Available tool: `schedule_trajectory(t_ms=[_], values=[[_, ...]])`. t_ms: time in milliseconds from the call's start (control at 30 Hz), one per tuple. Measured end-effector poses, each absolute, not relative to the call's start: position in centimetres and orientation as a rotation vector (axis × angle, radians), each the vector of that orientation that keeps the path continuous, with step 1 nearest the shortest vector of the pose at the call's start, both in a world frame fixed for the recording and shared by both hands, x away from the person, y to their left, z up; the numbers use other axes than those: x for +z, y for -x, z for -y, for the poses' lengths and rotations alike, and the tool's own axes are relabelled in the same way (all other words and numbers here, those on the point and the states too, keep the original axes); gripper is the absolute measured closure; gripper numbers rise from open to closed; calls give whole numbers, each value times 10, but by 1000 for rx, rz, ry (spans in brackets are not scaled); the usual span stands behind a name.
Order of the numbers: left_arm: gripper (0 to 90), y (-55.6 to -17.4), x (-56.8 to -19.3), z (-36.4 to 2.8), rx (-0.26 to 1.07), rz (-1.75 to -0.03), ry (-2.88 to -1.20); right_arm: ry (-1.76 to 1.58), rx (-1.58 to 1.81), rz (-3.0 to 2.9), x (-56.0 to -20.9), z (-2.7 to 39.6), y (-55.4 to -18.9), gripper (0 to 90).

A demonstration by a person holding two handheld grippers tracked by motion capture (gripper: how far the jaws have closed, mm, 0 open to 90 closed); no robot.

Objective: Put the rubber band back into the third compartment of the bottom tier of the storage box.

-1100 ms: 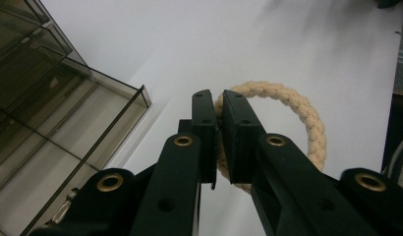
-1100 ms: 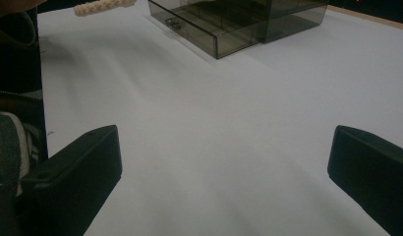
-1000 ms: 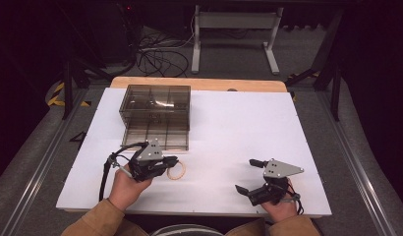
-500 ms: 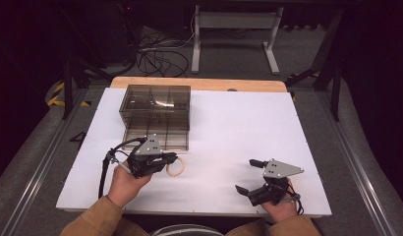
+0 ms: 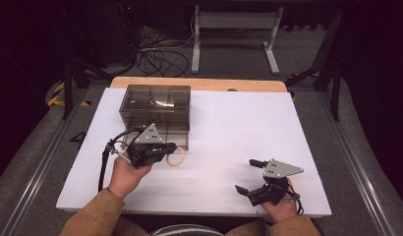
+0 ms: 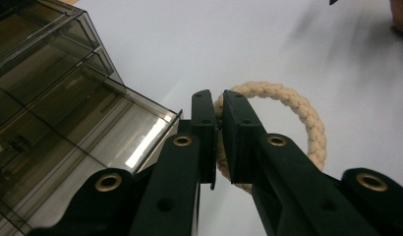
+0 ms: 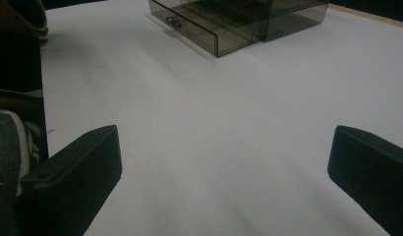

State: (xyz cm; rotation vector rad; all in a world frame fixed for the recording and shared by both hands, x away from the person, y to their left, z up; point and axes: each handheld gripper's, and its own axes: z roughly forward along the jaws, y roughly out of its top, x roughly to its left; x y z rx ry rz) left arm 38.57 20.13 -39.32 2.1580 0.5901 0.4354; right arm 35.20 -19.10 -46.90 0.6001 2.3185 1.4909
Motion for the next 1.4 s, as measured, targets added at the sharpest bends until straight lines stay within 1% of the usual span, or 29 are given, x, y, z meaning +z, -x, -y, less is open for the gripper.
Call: schedule_trajectory(t_ms=[433, 700, 800, 1400], values=[[841, -404, -391, -202, 458, -642, -2139, -600, 1492, -2319, -469, 191, -352, 4], [835, -413, -391, -203, 511, -746, -2104, -600, 1493, -2320, -469, 191, -352, 4], [833, -416, -393, -204, 549, -805, -2088, -600, 1492, -2321, -469, 191, -352, 4], [836, -441, -412, -197, 615, -881, -2083, -605, 1492, -2319, -470, 192, -353, 4]])
